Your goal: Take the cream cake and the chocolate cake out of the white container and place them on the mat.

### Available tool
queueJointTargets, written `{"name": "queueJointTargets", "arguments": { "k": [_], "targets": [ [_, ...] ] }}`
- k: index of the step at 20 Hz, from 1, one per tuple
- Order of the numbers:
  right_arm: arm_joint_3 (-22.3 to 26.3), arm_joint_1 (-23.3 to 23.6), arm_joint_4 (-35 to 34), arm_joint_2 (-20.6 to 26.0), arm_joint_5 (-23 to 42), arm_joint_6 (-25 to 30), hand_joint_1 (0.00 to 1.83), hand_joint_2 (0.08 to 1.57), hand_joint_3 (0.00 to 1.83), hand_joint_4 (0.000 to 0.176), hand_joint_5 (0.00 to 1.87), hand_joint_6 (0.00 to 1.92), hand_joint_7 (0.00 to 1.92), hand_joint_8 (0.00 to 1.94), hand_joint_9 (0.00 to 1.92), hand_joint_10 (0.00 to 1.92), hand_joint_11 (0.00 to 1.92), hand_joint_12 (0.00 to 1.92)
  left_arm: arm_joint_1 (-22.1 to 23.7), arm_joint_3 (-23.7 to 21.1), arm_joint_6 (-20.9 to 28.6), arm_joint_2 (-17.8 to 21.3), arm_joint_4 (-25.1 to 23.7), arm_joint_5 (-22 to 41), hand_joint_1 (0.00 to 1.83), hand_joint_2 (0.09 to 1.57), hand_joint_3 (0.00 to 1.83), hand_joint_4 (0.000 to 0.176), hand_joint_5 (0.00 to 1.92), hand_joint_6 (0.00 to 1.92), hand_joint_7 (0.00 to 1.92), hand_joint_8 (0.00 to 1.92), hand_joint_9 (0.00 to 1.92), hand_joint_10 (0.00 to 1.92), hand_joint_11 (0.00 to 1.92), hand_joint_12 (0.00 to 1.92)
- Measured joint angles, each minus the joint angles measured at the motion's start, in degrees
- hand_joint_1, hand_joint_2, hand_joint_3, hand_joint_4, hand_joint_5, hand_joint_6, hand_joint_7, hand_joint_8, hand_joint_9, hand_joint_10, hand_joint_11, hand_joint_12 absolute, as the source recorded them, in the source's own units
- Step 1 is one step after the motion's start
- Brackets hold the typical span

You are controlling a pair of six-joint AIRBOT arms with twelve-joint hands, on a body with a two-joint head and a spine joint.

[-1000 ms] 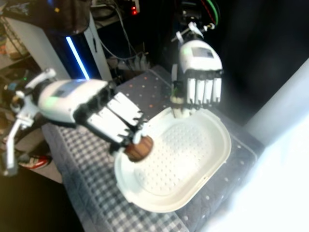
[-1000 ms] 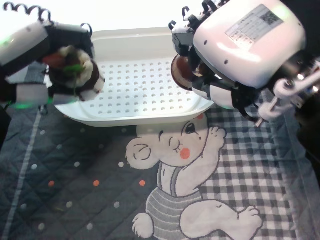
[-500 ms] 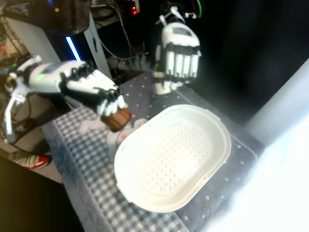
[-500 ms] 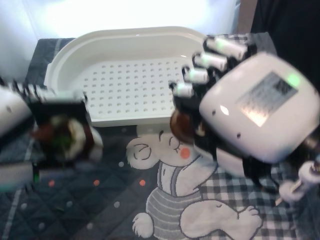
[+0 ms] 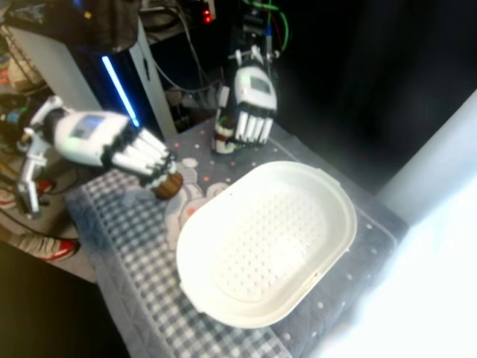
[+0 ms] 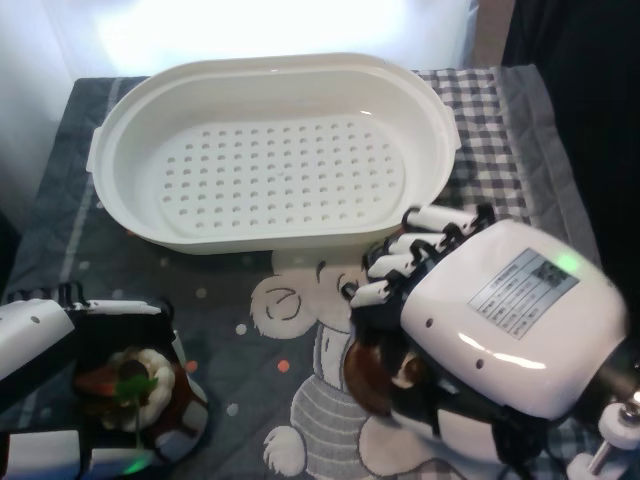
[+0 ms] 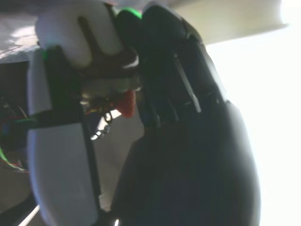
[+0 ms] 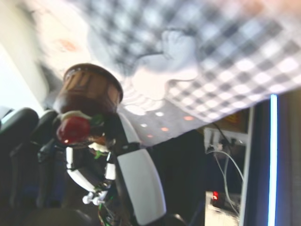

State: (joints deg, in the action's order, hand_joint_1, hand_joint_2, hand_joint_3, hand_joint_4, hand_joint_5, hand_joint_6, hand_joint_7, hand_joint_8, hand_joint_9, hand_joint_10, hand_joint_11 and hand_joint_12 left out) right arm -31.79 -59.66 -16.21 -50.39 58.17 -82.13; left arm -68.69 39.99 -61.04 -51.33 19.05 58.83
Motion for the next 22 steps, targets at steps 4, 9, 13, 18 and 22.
{"name": "queueJointTargets", "arguments": {
  "k": [4,9,13,18,22],
  "targets": [
    [-0.5,-2.1,-1.2,-0.5,-1.6,1.4,0.61,1.16,0.00,0.000,0.38,0.09,0.42,0.17,0.29,0.57,0.00,1.44,-0.2,2.1,4.7,-1.0,0.7,1.9,0.50,0.93,0.00,0.166,0.28,0.04,0.17,0.02,0.04,0.33,0.00,0.99],
    [-0.5,-2.9,-2.7,-0.5,0.2,1.4,0.39,1.03,0.00,0.000,0.18,0.00,0.20,0.00,0.05,0.28,0.00,0.98,-4.7,0.0,5.3,0.4,4.2,9.3,0.48,0.84,0.00,0.166,0.27,0.02,0.22,0.01,0.20,0.18,0.00,1.19],
    [-0.2,-2.9,-2.9,1.1,4.4,1.5,0.45,1.00,0.00,0.000,0.28,0.04,0.30,0.03,0.15,0.35,0.00,1.47,-10.6,-3.0,5.5,3.1,9.2,20.2,0.56,0.93,0.00,0.000,0.51,0.02,0.54,0.03,0.49,0.21,0.16,1.31],
    [-1.7,-2.9,-3.1,5.0,16.8,5.4,0.55,1.16,0.02,0.000,0.39,0.43,0.55,0.33,0.30,0.98,0.06,1.59,-12.5,-2.3,8.3,6.5,12.3,32.2,0.85,1.20,0.00,0.116,0.78,1.03,1.05,0.09,0.98,0.30,0.65,1.07],
    [-9.7,-2.9,-6.6,5.4,30.1,15.1,0.59,1.14,0.00,0.000,0.22,1.18,0.65,1.01,0.69,1.08,0.38,1.57,-1.7,3.6,7.3,7.3,8.5,33.1,1.00,1.26,0.01,0.000,0.73,1.36,1.19,0.01,1.16,0.23,0.77,1.03]
  ]
}}
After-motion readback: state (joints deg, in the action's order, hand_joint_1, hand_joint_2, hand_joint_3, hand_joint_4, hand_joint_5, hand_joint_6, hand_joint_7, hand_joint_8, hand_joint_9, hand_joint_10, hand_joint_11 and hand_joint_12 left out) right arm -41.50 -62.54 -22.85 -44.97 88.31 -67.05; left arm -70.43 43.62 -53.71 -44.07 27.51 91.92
